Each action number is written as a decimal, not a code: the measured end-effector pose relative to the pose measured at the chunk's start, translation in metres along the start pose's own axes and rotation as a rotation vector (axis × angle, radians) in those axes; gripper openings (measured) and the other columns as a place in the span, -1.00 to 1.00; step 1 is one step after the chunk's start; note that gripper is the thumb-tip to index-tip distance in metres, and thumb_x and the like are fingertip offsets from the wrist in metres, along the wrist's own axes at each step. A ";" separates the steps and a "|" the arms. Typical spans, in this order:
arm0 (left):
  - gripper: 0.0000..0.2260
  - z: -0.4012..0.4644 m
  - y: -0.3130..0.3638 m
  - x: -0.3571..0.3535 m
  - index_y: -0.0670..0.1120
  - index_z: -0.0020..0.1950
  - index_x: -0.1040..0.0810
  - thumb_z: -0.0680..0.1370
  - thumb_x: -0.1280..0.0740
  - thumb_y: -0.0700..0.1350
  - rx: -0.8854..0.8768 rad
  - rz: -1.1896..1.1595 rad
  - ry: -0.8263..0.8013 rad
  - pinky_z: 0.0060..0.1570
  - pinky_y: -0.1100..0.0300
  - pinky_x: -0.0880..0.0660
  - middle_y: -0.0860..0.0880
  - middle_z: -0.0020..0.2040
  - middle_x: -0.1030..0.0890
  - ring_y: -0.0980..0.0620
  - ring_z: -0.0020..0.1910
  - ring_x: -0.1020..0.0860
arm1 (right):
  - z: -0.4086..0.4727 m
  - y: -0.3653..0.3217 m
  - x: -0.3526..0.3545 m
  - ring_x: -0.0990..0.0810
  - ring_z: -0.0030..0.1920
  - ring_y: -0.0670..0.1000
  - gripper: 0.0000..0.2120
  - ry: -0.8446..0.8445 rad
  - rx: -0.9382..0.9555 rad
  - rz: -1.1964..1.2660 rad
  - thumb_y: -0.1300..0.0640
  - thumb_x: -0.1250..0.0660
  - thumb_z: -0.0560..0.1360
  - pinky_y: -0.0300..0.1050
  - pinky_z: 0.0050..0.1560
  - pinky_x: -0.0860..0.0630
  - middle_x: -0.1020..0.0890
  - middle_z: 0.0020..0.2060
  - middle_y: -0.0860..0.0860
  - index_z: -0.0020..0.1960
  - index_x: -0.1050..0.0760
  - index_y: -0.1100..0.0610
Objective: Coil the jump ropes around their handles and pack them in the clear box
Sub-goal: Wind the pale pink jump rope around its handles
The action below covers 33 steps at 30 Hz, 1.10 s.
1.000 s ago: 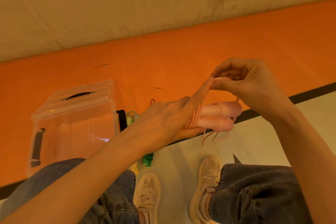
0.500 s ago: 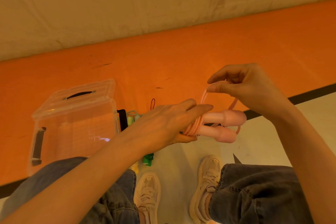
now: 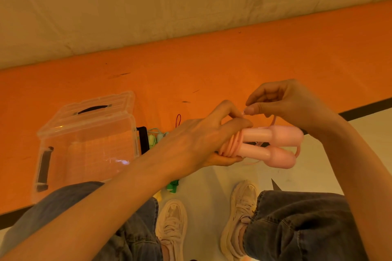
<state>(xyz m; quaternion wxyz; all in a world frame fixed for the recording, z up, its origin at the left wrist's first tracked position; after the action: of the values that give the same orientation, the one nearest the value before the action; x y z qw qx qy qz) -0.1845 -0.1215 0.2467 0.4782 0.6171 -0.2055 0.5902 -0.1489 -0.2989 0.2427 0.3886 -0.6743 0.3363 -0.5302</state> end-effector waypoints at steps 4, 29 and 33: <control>-0.46 0.000 -0.007 0.005 0.02 0.39 -0.30 0.47 -0.26 0.19 0.042 -0.068 0.068 -0.35 0.11 -0.53 0.06 0.20 -0.35 0.07 -0.12 -0.49 | 0.000 0.007 0.004 -0.63 -0.29 -0.13 -0.85 -0.033 -0.037 0.033 0.09 -0.46 0.31 -0.32 -0.33 -0.52 -0.70 -0.28 -0.02 -0.14 -0.64 0.10; -0.24 -0.005 -0.055 0.023 0.16 0.55 -0.06 0.39 -0.10 0.39 0.376 0.003 0.213 -0.32 0.22 -0.43 0.08 0.15 -0.36 0.12 -0.15 -0.44 | -0.014 -0.017 -0.034 -0.43 -0.45 -0.10 -0.72 -0.239 -0.086 0.169 0.00 -0.28 0.43 -0.28 -0.33 -0.44 -0.58 -0.39 -0.03 -0.05 -0.64 0.16; -0.29 -0.003 -0.054 0.018 0.06 0.54 -0.17 0.45 -0.05 0.35 0.352 0.200 0.217 -0.44 0.17 -0.37 0.00 0.10 -0.44 0.04 -0.26 -0.49 | -0.019 -0.024 -0.042 -0.35 -0.46 -0.04 -0.76 -0.197 -0.073 0.160 0.00 -0.29 0.47 -0.28 -0.41 -0.33 -0.58 -0.40 -0.02 -0.09 -0.66 0.13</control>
<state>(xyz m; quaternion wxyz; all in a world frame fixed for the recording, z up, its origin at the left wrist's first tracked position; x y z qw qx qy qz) -0.1384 -0.0884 0.2446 0.3215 0.6004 -0.1070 0.7244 -0.1759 -0.2542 0.2471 0.4361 -0.7079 0.3684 -0.4160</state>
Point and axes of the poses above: each hand's wrist, its own z-axis towards the middle knuckle, its own x-axis out of the back of the hand, y = z × x, the point moved 5 cm from there along z, towards the middle knuckle
